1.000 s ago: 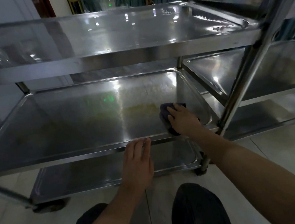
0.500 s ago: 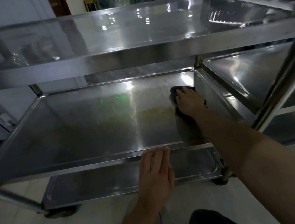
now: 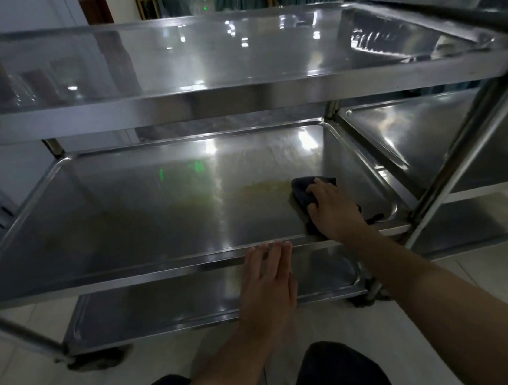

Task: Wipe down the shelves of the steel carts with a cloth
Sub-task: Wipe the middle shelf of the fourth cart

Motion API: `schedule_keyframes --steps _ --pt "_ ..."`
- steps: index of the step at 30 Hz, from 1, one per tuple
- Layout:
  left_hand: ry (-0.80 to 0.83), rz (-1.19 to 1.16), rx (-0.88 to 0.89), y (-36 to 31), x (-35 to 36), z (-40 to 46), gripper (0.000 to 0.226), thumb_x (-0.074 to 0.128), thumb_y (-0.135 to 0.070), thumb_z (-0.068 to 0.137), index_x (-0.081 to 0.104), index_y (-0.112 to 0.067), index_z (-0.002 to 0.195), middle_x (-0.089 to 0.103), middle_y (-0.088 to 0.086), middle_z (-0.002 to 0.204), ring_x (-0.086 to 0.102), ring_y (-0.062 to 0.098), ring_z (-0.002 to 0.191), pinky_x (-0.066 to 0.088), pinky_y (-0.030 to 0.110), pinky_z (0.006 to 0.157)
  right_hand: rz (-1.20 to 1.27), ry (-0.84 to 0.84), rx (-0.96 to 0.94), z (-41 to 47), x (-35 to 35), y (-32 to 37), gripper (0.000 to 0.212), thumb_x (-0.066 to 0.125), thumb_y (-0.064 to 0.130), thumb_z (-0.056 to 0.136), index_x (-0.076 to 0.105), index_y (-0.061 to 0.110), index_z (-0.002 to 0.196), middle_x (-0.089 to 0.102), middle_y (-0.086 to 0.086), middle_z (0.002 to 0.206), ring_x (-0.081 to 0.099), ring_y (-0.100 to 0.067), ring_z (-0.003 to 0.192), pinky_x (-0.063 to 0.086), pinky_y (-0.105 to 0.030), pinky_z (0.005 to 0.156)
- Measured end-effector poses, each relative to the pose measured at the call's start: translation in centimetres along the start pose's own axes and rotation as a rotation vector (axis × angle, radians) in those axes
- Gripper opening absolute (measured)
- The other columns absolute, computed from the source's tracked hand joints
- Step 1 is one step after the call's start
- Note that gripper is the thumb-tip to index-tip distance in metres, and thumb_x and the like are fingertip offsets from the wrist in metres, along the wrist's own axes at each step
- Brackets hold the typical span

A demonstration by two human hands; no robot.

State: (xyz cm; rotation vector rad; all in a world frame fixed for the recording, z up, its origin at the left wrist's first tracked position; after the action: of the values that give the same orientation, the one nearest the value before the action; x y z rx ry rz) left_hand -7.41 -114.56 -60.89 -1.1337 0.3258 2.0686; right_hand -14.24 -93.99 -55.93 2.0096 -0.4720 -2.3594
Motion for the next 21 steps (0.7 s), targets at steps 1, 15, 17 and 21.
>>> schedule_keyframes --steps 1,15,17,21 --pt "0.023 0.001 -0.003 0.0 0.1 -0.1 0.054 0.046 -0.029 0.101 0.048 -0.006 0.15 0.052 0.01 0.148 0.042 0.033 0.132 0.044 0.051 0.109 -0.006 0.002 -0.002 -0.9 0.0 0.1 0.063 0.024 0.042 0.088 0.055 0.01 0.132 0.045 -0.016 0.151 0.047 -0.035 0.132 0.043 -0.049 0.103" --pt "-0.011 -0.151 -0.17 4.5 -4.7 -1.6 0.045 0.038 -0.021 0.102 0.06 -0.004 0.138 0.054 0.01 0.139 0.045 0.029 0.131 0.04 0.04 0.115 -0.1 0.176 0.081 -0.3 1.3 4.0 0.056 0.024 0.035 0.107 0.014 0.021 0.16 0.007 -0.001 0.168 0.01 -0.028 0.153 0.022 -0.046 0.12" --pt "0.001 -0.123 -0.18 5.2 -4.2 -2.0 0.045 0.038 -0.022 0.104 0.06 -0.004 0.138 0.056 0.011 0.139 0.048 0.029 0.131 0.047 0.044 0.108 -0.114 0.179 0.06 1.4 1.4 3.8 0.056 0.022 0.035 0.106 0.015 0.019 0.159 0.007 -0.004 0.168 0.009 -0.031 0.153 0.02 -0.049 0.121" --pt "-0.07 -0.114 -0.148 5.3 -3.0 -2.2 0.045 0.042 -0.021 0.103 0.059 -0.003 0.14 0.058 0.012 0.141 0.05 0.032 0.133 0.043 0.045 0.114 -0.053 0.147 0.092 5.9 1.8 3.2 0.058 0.033 0.033 0.102 0.023 0.017 0.158 0.018 -0.012 0.165 0.016 -0.035 0.151 0.019 -0.055 0.121"
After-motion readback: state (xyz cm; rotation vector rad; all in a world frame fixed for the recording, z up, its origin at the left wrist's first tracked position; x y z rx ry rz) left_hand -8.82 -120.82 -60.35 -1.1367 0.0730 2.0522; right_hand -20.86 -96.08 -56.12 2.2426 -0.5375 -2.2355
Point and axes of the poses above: each hand's wrist, its own z-axis towards the middle knuckle, its own x-axis out of the palm, y = z × x, the point moved 6 cm from there along z, towards the middle knuckle
